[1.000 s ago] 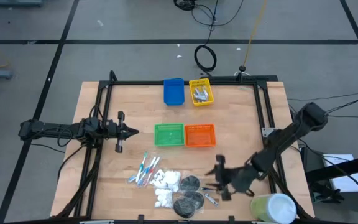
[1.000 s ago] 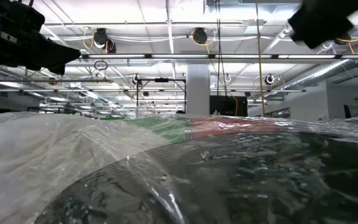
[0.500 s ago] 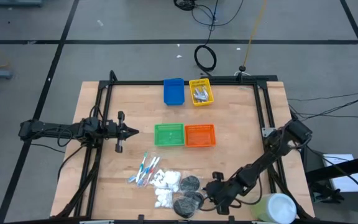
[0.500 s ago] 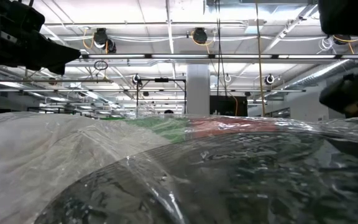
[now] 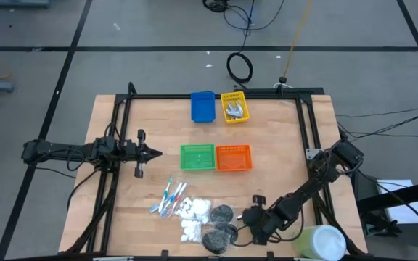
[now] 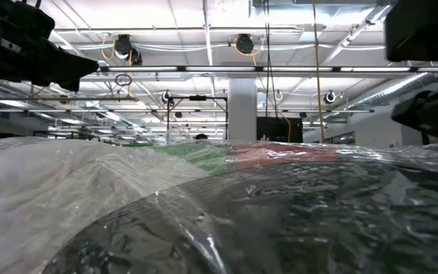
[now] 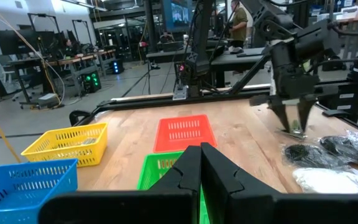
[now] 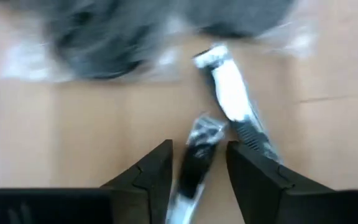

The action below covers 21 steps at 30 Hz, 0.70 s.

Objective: Pick & Place Travel size toiletries
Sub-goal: Put the bottom nail cutter into the yellow bin

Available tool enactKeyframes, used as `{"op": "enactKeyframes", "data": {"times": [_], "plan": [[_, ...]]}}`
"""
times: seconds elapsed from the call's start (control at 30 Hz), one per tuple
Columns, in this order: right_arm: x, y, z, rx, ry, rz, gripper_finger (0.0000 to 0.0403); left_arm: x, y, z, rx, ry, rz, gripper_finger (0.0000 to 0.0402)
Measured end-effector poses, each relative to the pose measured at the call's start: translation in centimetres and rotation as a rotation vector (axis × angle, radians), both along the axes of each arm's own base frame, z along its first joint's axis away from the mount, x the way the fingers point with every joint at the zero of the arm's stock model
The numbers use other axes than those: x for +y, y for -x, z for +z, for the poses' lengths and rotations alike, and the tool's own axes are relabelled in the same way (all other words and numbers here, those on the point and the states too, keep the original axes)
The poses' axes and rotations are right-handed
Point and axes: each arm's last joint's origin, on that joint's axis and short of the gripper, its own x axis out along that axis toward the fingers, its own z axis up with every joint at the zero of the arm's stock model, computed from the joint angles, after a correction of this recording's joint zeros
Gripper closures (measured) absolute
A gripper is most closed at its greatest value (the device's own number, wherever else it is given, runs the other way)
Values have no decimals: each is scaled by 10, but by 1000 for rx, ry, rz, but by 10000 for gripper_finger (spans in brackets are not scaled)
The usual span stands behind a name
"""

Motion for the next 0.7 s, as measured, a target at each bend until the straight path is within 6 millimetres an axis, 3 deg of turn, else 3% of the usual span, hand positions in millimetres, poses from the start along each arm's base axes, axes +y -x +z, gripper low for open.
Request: {"op": "enactKeyframes", "data": {"times": [0.47,0.7], "plan": [[-18,-11,0,42,-7,25,350,0,0,0,0,0,0,396],[-25,-7,29,-10,-43,46,361,0,0,0,0,0,0,396]]}}
